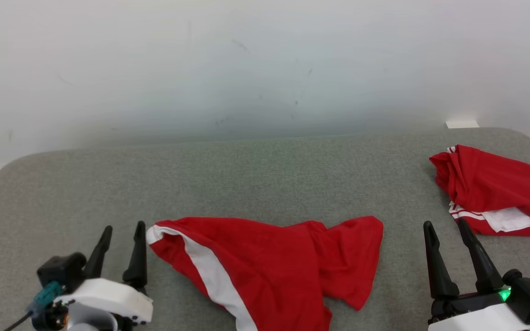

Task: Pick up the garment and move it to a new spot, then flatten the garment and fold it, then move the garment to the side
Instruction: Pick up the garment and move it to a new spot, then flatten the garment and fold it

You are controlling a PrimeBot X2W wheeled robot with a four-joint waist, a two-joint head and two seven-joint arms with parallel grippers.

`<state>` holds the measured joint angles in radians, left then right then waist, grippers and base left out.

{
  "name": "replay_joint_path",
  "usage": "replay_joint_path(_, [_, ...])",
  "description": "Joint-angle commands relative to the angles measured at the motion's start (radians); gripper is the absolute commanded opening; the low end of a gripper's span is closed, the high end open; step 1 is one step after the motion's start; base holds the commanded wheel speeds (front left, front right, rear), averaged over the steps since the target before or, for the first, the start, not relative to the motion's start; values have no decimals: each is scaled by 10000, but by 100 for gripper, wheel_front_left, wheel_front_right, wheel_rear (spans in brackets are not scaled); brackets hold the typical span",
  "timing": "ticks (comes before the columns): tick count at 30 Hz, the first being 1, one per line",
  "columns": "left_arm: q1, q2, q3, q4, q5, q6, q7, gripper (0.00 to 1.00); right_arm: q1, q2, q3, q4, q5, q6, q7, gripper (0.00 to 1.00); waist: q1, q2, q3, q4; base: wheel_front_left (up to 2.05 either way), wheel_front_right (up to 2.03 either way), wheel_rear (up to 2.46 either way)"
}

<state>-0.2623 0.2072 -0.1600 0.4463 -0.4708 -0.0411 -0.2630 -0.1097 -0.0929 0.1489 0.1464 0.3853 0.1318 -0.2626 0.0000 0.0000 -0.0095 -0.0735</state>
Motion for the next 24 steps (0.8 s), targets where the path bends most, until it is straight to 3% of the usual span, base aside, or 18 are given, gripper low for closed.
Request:
replay_joint_path(1, [331,16,143,-269,196,59,-15,100,175,-30,-15,-8,-54,-26,-24,100,0,0,-40,35,0,0,0])
replay_joint_path(7, [1521,-148,719,-1923,1366,577,-15,100,391,-7,204,21,-19,-26,-24,100,0,0,-72,72,0,0,0])
replay_joint_path(10, [2037,-491,896,-2536,1807,743,-16,100,423,-7,275,56,-31,-26,-24,100,0,0,-30,94,0,0,0])
replay_joint_path(20, [2435,-1180,1336,-2820,2407,417,-15,100,323,-280,791,146,144,-26,-24,100,0,0,-11,250,0,0,0])
replay_joint_path(24, [2442,-1298,1360,-2731,2585,242,-16,100,354,-804,2146,472,553,-26,294,100,0,0,4,333,0,0,0])
